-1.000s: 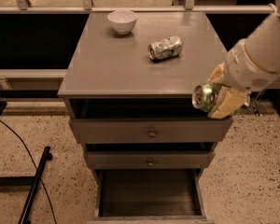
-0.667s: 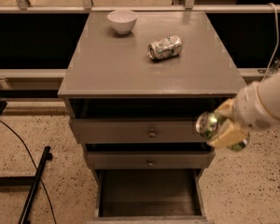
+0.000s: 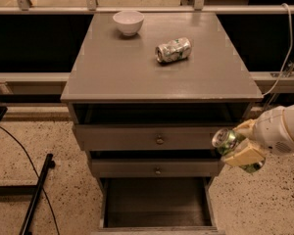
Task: Place green can into bottom drawer
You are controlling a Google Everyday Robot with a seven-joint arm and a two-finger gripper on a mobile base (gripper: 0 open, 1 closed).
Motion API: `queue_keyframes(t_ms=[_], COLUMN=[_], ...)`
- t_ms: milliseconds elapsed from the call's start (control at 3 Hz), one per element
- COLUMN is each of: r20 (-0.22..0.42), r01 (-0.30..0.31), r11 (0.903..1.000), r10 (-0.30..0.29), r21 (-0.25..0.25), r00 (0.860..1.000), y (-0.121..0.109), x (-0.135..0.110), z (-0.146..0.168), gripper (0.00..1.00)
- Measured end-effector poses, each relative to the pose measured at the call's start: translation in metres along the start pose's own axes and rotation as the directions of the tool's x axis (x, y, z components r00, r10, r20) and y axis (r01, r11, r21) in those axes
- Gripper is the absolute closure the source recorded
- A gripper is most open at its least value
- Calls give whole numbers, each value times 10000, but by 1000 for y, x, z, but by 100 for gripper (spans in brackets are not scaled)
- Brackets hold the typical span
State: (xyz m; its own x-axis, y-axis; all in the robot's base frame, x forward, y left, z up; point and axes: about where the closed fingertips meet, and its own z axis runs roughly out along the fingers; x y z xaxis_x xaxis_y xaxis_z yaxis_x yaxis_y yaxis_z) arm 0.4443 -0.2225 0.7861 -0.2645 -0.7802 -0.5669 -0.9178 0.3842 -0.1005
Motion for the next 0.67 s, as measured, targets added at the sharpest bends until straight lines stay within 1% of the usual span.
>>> queue_keyframes(t_ms=[333,667], r20=[1555,4096], r01=[-368,-1075], r11=[9990,9940], r10=[401,896], r21=[-241,208], r00=[9870,9079], y=[-1,-13], x=[14,18], z=[43,76], gripper=[100,100])
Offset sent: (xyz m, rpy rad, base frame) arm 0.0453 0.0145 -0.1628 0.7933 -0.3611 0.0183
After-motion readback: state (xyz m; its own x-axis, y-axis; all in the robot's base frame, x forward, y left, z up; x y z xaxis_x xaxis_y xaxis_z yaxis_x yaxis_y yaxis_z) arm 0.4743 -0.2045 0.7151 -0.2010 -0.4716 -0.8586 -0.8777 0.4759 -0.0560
